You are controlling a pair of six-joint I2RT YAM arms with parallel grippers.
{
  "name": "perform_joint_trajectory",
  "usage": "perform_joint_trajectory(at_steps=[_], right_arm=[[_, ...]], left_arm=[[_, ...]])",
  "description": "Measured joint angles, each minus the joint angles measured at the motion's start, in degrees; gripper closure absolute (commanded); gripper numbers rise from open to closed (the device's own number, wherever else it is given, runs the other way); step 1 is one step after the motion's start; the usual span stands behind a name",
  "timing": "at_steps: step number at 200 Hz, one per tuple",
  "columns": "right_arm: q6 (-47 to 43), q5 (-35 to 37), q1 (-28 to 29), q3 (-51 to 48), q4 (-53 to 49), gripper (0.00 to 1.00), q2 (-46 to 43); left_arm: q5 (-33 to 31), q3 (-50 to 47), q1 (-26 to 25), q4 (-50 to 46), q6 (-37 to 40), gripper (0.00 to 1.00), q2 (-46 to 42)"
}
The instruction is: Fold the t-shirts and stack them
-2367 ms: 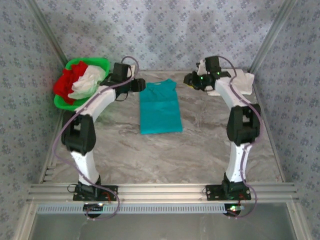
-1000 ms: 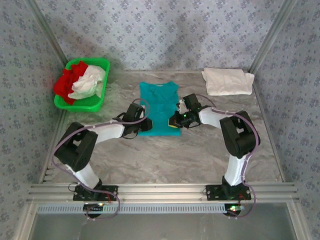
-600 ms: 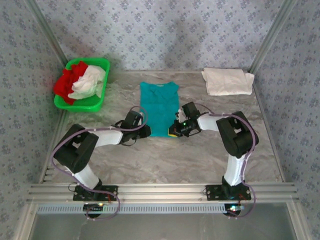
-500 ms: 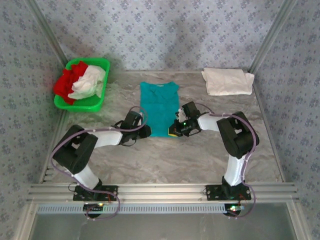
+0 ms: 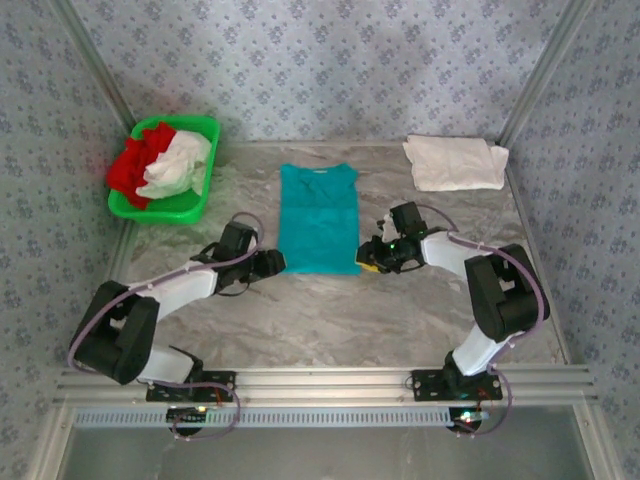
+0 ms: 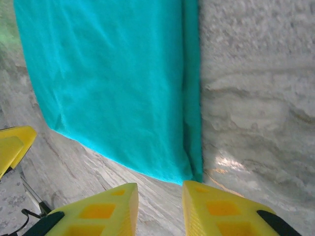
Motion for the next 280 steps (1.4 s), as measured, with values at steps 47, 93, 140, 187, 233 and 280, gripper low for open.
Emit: perform_joint_trajectory(at_steps=[47, 93, 140, 187, 233, 280], right_arm=[[1.7, -0.4, 0.0, -1.1, 0.9, 0.61, 0.8], [3.1, -0.5, 0.0, -1.5, 2.8, 0.61, 1.0], [4.5, -1.3, -0.5, -2.8, 4.4, 0.61, 1.0], [4.7, -1.4, -0.5, -2.8, 5.2, 0.62, 1.1], [4.9, -1.7, -0.5, -2.8, 5.7, 0.62, 1.6], [5.1, -1.8, -0.7, -2.8, 5.7, 0.62, 1.6]], left_arm=[[4.9, -0.2, 0.2, 2.2, -0.7, 0.45, 3.8], [6.1, -0.2, 0.6, 3.6, -0.6, 0.46, 6.3], [7.2, 1.5, 1.3, 2.2, -0.6, 0.50, 7.9], [7.2, 4.0, 1.2, 1.2, 0.1, 0.51, 9.3], [7.2, 6.2, 1.2, 1.4, 0.9, 0.51, 9.7], [7.0, 6.2, 1.2, 1.6, 1.3, 0.57, 12.3]])
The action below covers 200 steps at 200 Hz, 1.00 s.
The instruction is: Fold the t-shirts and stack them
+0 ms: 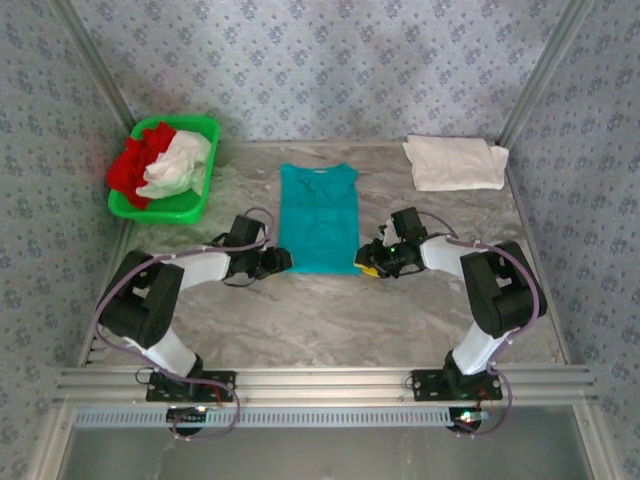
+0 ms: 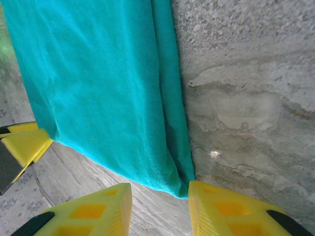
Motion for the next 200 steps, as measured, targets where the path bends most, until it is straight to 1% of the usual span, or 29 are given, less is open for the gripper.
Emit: perform_joint_trajectory(at_steps=[12, 24, 47, 60, 70, 85, 137, 173, 182, 200], right_arm=[[0.0, 0.0, -0.2, -0.1, 0.0, 0.62, 0.0], [0.4, 0.1, -0.6, -0.8, 0.3, 0.58, -0.6], [1.0, 0.3, -1.2, -2.8, 0.4, 0.57, -2.6], [1.1, 0.3, -0.9, -2.8, 0.6, 0.57, -2.6], [1.5, 0.3, -0.4, -2.8, 0.8, 0.57, -2.6], [1.9, 0.3, 0.3, -2.8, 1.5, 0.57, -2.3], [3.7, 0.0, 1.9, -2.6, 2.6, 0.55, 0.1], [5.2, 0.0, 2.3, -2.6, 3.7, 0.55, 0.3], [5.5, 0.1, 2.4, -2.6, 4.0, 0.56, 0.3], [6.3, 0.1, 2.6, -2.2, 4.7, 0.61, 0.9]], left_arm=[[-0.2, 0.0, 0.0, 0.0, 0.2, 0.63, 0.0], [-0.4, 0.0, 0.0, -0.1, 0.5, 0.67, 0.0], [-0.9, 0.0, -0.1, 0.0, 0.6, 0.84, 0.1], [-1.1, 0.0, -0.1, 0.0, 0.8, 0.88, 0.1], [-1.1, 0.0, -0.1, 0.0, 0.8, 0.95, 0.1], [-1.1, 0.0, -0.2, 0.0, 0.9, 1.00, 0.1], [-1.7, 0.3, -0.8, -0.4, 0.7, 1.00, -0.1], [-2.0, 0.3, -0.9, -0.6, 0.7, 1.00, -0.1], [-2.2, 0.3, -1.0, -0.6, 0.7, 1.00, -0.1], [-2.4, 0.3, -1.2, -0.6, 0.7, 1.00, -0.1]])
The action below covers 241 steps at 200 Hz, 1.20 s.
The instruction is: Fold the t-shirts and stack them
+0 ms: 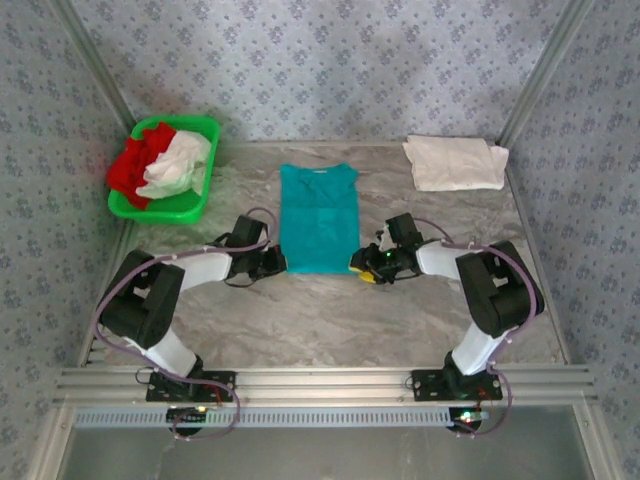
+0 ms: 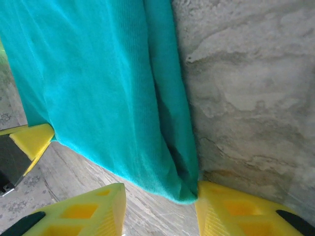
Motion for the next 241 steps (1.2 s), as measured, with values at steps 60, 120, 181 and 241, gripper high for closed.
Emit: perform_joint_trajectory(at_steps=[60, 120, 181, 241], right_arm=[[1.3, 1.3, 0.3, 2.3, 1.1, 0.85, 1.3], [0.7, 2.4, 0.2, 2.2, -0.6, 1.00, 0.3], [0.1, 2.8, 3.3, -6.9, -1.6, 1.00, -7.5], [3.0, 7.2, 7.8, -16.1, -10.5, 1.00, -34.8]], left_arm=[[-0.1, 0.0, -0.3, 0.0, 0.0, 1.00, 0.0], [-0.4, 0.0, -0.4, 0.0, 0.0, 1.00, -1.3], [-2.8, -9.2, -6.1, 0.2, -3.6, 1.00, -10.3], [-9.2, -14.6, -16.5, -9.6, -10.8, 1.00, -32.5]])
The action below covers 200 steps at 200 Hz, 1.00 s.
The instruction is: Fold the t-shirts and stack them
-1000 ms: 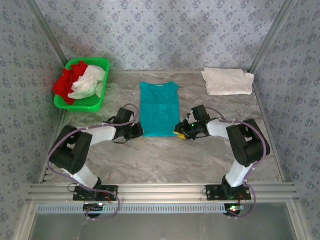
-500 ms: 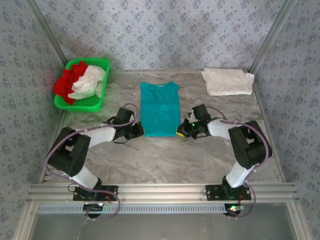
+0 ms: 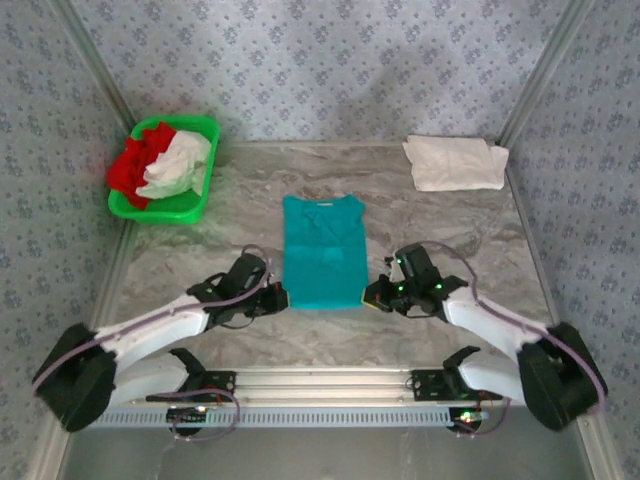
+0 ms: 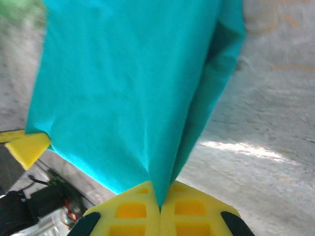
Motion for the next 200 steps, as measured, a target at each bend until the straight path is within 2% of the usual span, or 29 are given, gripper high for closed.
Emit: perform_joint_trajectory(at_steps=[13, 27, 64, 119, 200], right_arm=[[-0.3, 0.4, -1.1, 2.3, -1.4, 1.00, -2.0], [-1.5, 0.5, -2.8, 6.2, -2.3, 1.00, -0.3], [-6.2, 0.2, -6.8, 16.6, -3.7, 1.00, 10.9], [-12.8, -0.7, -11.3, 34.3, -4.9, 1.00, 26.7], [-15.5, -1.4, -13.6, 52.9, -4.9, 1.00, 46.3]], left_arm=[[-1.3, 1.2, 0.5, -0.9, -0.1, 1.00, -2.4], [-1.7, 4.4, 1.5, -1.6, 0.9, 1.00, -1.3], [-1.1, 13.7, 6.4, -0.7, 5.6, 1.00, 8.2], [3.1, 26.8, 15.1, 0.8, 13.5, 1.00, 21.4], [6.2, 42.1, 21.5, 0.8, 22.5, 1.00, 40.7]])
